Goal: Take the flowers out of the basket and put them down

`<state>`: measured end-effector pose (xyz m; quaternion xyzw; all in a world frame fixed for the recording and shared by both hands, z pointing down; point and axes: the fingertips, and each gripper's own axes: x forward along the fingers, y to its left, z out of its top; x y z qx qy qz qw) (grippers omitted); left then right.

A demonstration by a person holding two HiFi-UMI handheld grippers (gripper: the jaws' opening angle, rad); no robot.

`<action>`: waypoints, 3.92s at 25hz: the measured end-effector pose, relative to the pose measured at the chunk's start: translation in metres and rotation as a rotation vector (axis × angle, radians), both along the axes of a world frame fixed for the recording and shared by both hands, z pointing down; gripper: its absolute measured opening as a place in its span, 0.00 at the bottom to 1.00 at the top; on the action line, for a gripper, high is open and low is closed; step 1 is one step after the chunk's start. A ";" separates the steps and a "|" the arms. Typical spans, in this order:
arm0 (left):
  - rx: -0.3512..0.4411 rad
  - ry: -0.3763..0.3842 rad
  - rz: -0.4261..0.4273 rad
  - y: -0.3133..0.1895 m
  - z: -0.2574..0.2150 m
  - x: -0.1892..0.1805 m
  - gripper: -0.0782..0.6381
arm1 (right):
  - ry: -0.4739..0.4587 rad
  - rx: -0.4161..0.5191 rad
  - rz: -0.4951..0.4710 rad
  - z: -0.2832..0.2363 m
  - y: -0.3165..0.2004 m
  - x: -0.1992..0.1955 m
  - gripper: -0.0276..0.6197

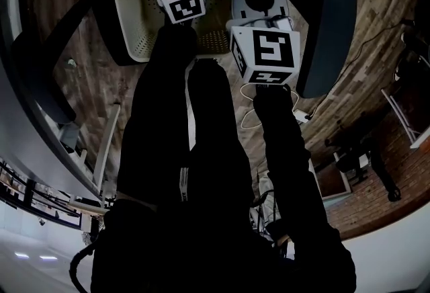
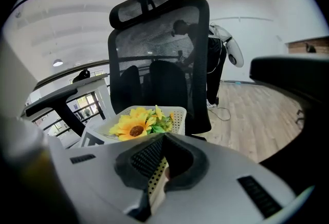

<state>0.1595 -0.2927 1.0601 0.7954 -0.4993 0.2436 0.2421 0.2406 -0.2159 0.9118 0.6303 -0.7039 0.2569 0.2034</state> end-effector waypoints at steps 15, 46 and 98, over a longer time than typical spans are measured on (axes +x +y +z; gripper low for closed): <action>0.065 -0.006 0.074 -0.013 -0.002 0.008 0.87 | 0.018 0.029 -0.002 0.004 0.002 0.001 0.06; 0.157 0.062 -0.081 0.030 -0.370 -0.063 0.87 | 0.032 0.196 0.018 -0.278 0.019 -0.024 0.06; 0.418 -0.020 -0.528 0.177 -0.698 -0.265 0.87 | -0.087 0.479 -0.441 -0.616 0.088 -0.212 0.06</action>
